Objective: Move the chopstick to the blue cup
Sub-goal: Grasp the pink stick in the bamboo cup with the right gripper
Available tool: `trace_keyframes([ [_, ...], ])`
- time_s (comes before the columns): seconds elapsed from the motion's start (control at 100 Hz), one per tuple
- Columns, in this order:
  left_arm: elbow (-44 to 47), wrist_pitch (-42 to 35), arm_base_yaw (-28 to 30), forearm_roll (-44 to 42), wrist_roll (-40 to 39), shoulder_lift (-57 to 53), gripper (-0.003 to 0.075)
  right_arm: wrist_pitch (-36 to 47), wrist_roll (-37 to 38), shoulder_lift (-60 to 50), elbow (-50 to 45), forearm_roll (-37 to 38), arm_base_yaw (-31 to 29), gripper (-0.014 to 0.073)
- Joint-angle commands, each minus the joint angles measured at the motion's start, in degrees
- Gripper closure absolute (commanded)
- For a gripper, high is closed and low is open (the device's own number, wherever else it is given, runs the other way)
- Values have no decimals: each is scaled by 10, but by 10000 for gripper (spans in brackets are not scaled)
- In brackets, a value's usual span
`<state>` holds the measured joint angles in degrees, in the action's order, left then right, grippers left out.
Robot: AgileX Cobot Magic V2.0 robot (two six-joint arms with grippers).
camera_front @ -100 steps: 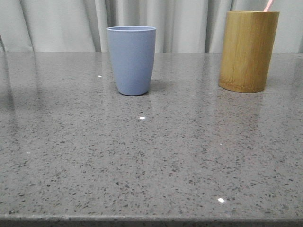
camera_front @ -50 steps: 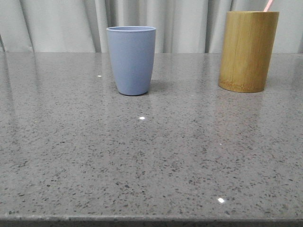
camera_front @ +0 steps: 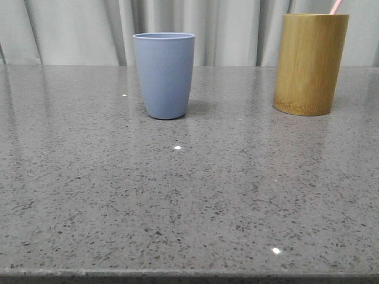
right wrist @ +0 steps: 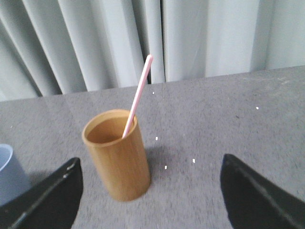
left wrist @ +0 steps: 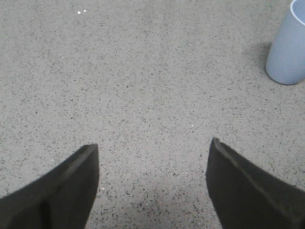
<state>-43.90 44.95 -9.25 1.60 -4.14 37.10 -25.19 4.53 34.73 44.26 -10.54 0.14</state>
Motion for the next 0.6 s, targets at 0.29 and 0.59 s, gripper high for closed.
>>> trace_keyframes([
  [0.29,-16,-45,1,0,-6,-1,248,236,-7,178,31,-45,6,1],
  [0.59,-16,-44,1,0,-6,-1,248,328,-7,295,85,-45,58,1],
])
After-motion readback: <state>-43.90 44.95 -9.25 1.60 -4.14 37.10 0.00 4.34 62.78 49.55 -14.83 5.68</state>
